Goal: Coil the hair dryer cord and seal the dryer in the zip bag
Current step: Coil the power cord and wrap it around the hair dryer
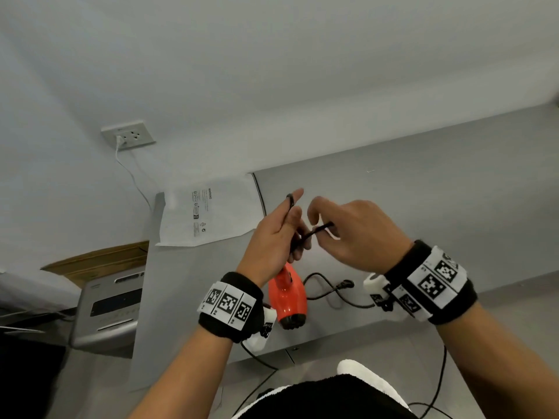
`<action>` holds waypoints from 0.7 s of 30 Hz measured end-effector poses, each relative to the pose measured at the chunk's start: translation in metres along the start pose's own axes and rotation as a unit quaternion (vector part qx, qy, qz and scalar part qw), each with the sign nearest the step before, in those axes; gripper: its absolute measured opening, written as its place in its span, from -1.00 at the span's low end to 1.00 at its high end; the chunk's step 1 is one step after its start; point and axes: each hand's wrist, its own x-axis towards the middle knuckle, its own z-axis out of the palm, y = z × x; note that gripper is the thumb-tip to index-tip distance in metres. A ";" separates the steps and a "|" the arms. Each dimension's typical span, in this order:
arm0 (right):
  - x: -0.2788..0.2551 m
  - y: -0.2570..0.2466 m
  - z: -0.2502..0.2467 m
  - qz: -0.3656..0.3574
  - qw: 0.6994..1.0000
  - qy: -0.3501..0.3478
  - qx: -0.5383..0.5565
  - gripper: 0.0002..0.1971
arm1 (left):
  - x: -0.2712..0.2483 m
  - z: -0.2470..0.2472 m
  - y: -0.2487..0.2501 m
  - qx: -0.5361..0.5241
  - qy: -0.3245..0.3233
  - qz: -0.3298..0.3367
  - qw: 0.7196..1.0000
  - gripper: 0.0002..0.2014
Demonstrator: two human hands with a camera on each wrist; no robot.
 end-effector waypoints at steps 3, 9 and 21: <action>0.009 0.015 -0.006 0.052 0.995 0.040 0.072 -0.67 | -0.001 -0.001 0.001 -0.036 -0.030 0.008 0.999 -0.64; 0.020 0.017 0.011 0.056 0.990 -0.049 0.119 -0.79 | 0.000 0.000 0.001 -0.088 -0.038 -0.006 0.995 -0.62; 0.025 0.034 0.018 0.130 0.971 -0.048 0.193 -0.69 | -0.007 -0.011 -0.009 -0.122 -0.083 -0.042 0.988 -0.57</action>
